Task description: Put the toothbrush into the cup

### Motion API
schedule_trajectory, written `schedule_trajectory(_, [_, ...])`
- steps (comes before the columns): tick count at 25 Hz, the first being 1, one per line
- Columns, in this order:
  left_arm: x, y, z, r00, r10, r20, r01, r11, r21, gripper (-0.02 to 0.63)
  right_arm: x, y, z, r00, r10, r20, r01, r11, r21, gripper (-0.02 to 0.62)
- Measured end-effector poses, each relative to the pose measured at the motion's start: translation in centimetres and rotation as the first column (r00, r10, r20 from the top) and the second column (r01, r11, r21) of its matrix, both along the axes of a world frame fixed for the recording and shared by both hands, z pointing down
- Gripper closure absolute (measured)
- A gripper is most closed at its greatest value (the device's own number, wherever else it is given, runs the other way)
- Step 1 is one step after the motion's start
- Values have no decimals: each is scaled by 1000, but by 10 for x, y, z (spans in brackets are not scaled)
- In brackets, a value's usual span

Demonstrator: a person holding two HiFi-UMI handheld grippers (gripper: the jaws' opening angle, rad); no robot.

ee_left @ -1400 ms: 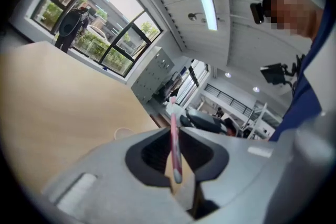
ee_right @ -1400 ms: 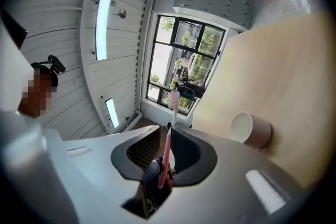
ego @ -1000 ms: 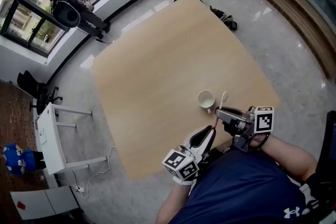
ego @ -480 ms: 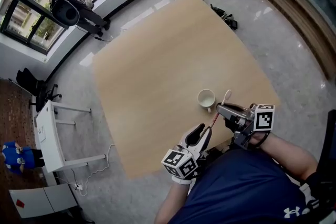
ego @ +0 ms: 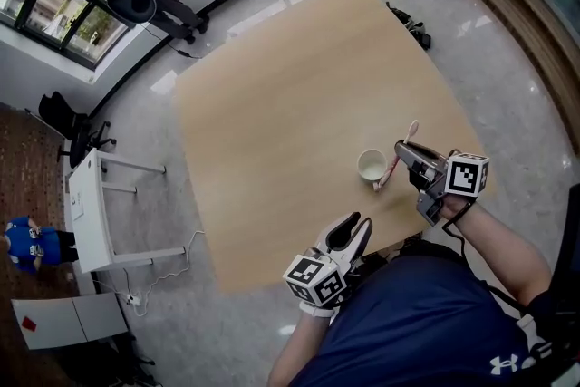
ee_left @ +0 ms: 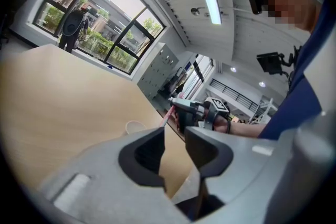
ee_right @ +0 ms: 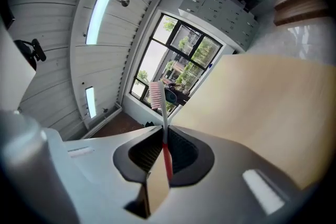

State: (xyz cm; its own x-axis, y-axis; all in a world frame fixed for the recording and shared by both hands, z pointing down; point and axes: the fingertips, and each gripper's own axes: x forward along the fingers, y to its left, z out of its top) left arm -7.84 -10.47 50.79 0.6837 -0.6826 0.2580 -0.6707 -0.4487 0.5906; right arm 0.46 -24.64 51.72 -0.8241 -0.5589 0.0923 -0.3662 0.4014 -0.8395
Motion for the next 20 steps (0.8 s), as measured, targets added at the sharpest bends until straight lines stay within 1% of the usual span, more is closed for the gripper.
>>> schedule_trajectory(5, [-17, 0, 8, 998, -62, -8, 62, 998, -18, 483, 3, -30, 17, 998, 22, -63, -21, 1000, 17, 558])
schedule_trajectory(10, [-25, -1, 8, 996, -88, -12, 87, 996, -21, 483, -4, -48, 45, 992, 27, -124, -27, 1000, 6, 558])
schedule_trajectory(16, [-23, -6, 4, 991, -133, 24, 133, 991, 13, 492, -17, -50, 72, 971, -43, -236, 51, 998, 25, 558])
schedule_trajectory(20, [-25, -7, 6, 986, -165, 29, 165, 986, 6, 494, -23, -47, 90, 955, -89, -284, 103, 994, 37, 557])
